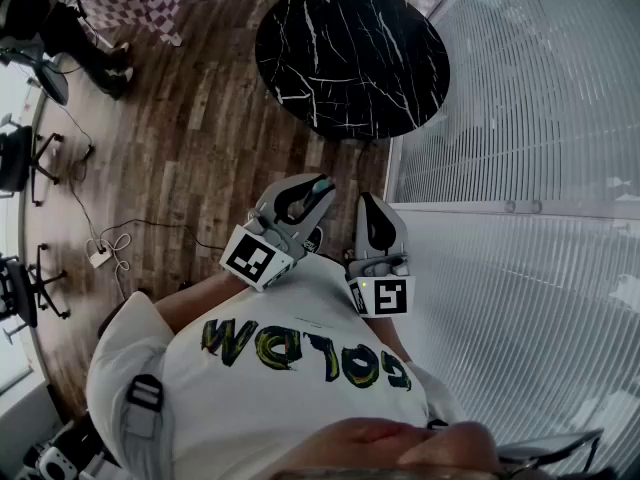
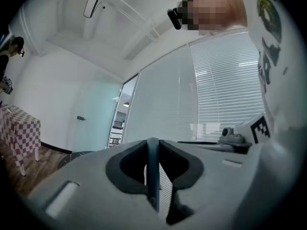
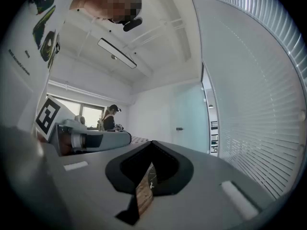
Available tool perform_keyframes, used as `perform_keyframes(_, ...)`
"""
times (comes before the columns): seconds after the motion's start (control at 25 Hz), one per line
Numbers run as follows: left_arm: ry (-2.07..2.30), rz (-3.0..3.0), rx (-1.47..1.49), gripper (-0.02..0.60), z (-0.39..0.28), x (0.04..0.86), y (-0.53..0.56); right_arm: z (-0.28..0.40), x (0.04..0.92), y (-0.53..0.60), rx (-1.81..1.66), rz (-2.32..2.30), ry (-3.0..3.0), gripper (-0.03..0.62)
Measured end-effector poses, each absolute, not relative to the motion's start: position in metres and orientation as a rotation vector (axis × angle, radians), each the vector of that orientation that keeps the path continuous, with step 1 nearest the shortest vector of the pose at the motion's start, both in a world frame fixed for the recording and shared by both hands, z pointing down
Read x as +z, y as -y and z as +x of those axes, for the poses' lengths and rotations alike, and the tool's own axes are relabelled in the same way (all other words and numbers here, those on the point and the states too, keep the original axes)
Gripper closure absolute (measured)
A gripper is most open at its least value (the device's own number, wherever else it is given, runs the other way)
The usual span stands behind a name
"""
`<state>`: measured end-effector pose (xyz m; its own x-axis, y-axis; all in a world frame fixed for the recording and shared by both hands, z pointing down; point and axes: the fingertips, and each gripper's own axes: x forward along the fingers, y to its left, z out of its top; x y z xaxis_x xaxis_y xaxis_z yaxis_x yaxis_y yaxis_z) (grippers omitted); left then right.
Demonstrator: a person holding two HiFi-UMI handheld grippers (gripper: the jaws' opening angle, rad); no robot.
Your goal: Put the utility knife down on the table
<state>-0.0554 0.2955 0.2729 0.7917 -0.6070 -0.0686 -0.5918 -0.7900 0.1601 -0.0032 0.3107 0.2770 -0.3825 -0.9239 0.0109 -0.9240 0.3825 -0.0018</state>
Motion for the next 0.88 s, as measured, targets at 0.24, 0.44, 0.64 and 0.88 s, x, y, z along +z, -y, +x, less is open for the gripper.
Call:
perform_keyframes(0.24, 0.957, 2.85, -0.101, 0.508, -0.046, 0.279, -0.299, 0.008, 0.274, -0.313, 0.007, 1.742, 2.61, 0.594)
perform_keyframes(0.44, 0.975, 2.865, -0.133, 0.508, -0.031, 0.276, -0.299, 0.022, 0.274, -0.314, 0.018, 1.748, 2.636, 0.592)
perform_keyframes(0.64, 0.984, 2.863, -0.113, 0.508, -0.009, 0.284, -0.301, 0.044, 0.278, -0.319, 0.002, 1.748, 2.633, 0.592)
perform_keyframes(0.88, 0.961, 2.864, -0.096, 0.508, 0.017, 0.291, -0.308, 0.067, 0.287, -0.327, 0.035, 1.764, 2.621, 0.592)
